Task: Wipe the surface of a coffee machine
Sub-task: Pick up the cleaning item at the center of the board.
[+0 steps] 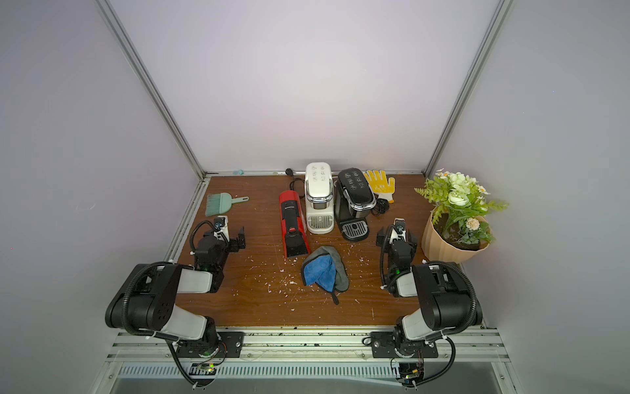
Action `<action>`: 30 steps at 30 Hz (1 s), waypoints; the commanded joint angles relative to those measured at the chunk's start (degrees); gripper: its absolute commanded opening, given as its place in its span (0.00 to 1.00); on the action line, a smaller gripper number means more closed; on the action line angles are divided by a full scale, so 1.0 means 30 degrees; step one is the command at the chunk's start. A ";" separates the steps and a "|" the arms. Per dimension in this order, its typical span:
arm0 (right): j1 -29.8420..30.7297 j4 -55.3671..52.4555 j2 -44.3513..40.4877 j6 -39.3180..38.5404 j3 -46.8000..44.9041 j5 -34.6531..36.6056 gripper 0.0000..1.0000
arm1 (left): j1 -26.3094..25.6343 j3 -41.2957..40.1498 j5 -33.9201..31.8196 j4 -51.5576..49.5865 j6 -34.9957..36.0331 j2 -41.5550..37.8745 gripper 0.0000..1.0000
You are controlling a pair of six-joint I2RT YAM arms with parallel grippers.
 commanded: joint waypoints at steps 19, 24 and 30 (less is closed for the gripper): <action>0.0025 -0.1245 -0.1864 -0.0044 0.0689 0.0158 1.00 | 0.0014 0.0530 -0.1090 -0.0413 -0.0388 -0.0437 0.99; -0.0026 -0.6079 -0.6561 0.1941 0.0917 0.0575 1.00 | -0.0116 0.4419 -0.3782 -1.0259 -0.2421 -0.2659 0.99; -0.0030 -1.5926 -0.8798 0.5705 0.4753 -0.3235 1.00 | 0.0628 0.4401 -0.2135 -1.1970 -0.4459 -0.4382 0.99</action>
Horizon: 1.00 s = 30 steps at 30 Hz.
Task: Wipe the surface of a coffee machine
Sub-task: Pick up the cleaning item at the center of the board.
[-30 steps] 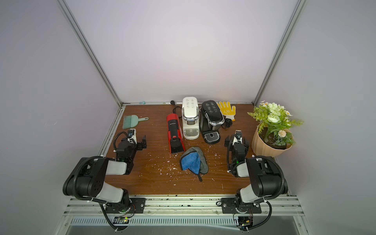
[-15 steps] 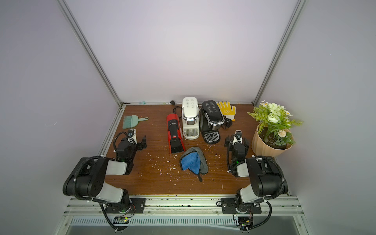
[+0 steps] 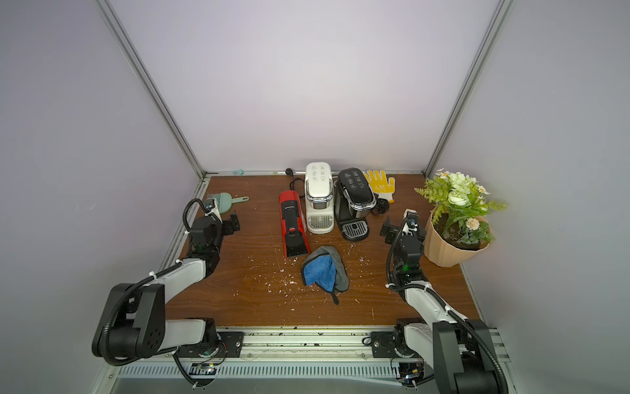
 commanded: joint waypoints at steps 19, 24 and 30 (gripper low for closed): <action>0.6916 -1.0211 -0.5857 1.2640 -0.2299 -1.1133 0.98 | -0.0909 -0.3600 0.3469 -0.4618 -0.7290 -0.4513 0.99; 0.9129 -1.0890 -0.3813 1.3639 -0.0665 -0.7070 0.99 | -0.1539 -0.4105 0.3862 -0.4600 -0.6995 -0.5042 0.99; 1.1711 -1.1034 0.1948 1.3373 0.2677 -0.5197 1.00 | -0.1535 -0.4383 0.4094 -0.4524 -0.6889 -0.5568 0.99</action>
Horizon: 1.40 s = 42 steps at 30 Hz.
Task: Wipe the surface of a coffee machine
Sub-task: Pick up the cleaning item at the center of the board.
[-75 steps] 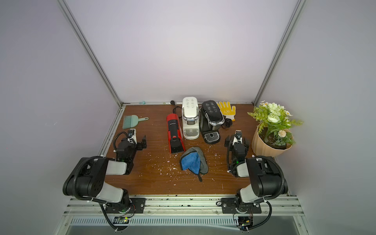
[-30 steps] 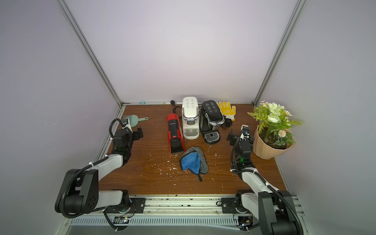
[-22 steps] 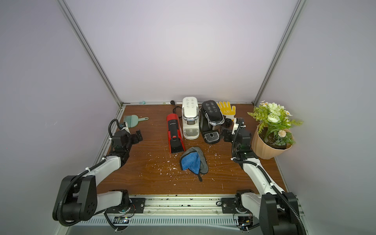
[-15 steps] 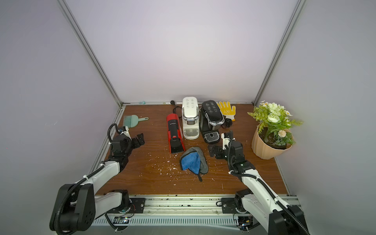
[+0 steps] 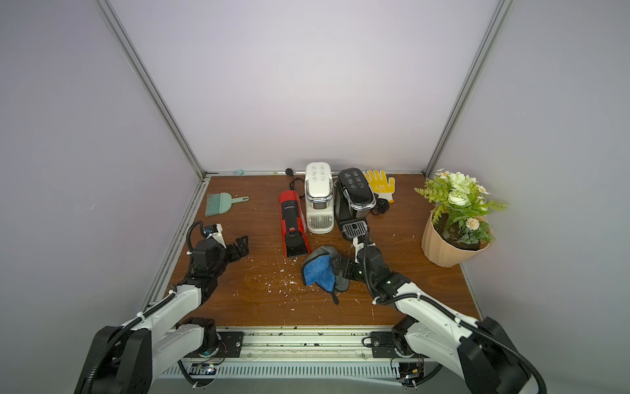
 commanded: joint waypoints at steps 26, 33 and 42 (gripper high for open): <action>0.4913 -0.4447 1.2476 0.1531 0.7120 0.9412 0.72 | -0.0173 0.0899 0.0636 -0.1064 0.0067 -0.0083 0.99; 0.4916 -0.4441 1.0070 0.0141 0.6244 1.0160 0.16 | -0.0173 0.0915 0.1015 -0.0830 -0.0030 0.0242 0.99; 0.4883 -0.3295 0.4137 -0.6922 0.8895 0.8518 0.17 | -0.0171 0.1448 0.3138 0.0030 0.0143 0.2428 0.99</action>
